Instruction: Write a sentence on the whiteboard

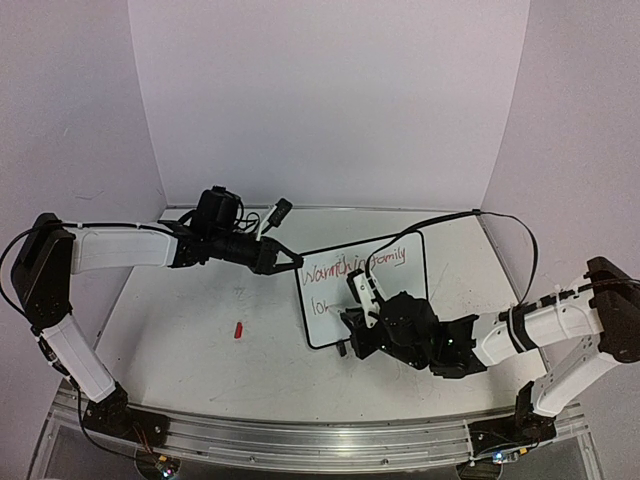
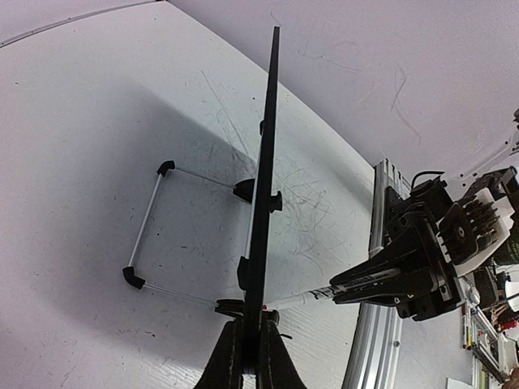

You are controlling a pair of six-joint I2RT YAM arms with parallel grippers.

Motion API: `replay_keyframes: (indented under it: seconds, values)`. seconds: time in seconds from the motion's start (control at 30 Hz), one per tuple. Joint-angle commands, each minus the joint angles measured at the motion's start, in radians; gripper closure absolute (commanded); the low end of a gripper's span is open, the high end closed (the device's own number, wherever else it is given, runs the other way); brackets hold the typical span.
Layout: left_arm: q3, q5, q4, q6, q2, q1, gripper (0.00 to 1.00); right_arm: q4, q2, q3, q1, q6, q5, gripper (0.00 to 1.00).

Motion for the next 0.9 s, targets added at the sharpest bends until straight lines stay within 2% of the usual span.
replay_keyframes:
  seconds: [0.0,0.67,0.87]
  values:
    - [0.009,0.011,0.01,0.014,-0.047,-0.004,1.0,0.018,-0.01,0.036,-0.013,-0.004,0.069,1.0]
    - [0.01,0.013,0.01,0.014,-0.046,-0.004,1.0,0.018,-0.03,0.035,-0.028,-0.016,0.09,1.0]
    - [0.011,0.013,0.01,0.014,-0.045,-0.004,1.0,0.025,-0.091,0.004,-0.028,-0.032,0.005,1.0]
